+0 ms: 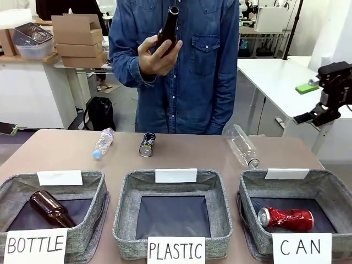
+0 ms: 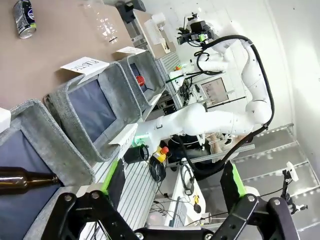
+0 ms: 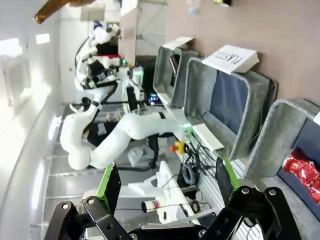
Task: Sort the can waste into the basket.
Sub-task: Pick up the can waste from the table and place it in the right Fabric basket.
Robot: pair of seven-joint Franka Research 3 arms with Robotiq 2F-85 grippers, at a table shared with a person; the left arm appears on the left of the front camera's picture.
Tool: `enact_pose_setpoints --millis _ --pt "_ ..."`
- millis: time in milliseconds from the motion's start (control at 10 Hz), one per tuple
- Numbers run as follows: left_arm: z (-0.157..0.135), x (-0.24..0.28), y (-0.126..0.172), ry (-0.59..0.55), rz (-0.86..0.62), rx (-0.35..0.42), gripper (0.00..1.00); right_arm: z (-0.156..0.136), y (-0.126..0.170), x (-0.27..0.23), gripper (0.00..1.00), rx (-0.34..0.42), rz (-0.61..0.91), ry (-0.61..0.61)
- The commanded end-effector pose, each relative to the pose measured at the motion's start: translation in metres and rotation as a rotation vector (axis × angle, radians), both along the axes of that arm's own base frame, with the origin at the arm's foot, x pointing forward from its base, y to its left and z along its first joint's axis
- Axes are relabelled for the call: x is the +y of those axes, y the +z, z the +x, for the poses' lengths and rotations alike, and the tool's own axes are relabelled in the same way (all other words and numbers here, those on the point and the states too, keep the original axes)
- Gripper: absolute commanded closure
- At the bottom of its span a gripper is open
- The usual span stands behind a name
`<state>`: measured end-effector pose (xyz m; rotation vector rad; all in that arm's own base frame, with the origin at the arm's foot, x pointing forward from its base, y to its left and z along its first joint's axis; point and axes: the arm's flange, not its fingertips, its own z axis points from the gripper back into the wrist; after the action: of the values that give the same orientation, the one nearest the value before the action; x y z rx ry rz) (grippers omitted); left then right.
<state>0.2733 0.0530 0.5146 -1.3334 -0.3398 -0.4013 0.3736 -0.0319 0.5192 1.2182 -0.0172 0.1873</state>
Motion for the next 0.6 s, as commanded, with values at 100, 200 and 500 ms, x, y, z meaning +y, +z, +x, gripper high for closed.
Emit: enact_pose_setpoints --millis 100,200,500 --pt "-0.001 0.002 0.000 -0.011 0.001 -0.012 0.00 -0.001 0.002 -0.007 0.00 -0.028 -0.009 0.025" --pt "-0.001 0.002 0.000 -0.011 0.001 -0.012 0.00 -0.001 0.002 -0.007 0.00 -0.028 -0.009 0.025" --pt "-0.027 0.004 0.019 0.019 0.247 -0.036 0.00 -0.001 0.002 -0.007 0.00 -0.028 -0.009 0.025"
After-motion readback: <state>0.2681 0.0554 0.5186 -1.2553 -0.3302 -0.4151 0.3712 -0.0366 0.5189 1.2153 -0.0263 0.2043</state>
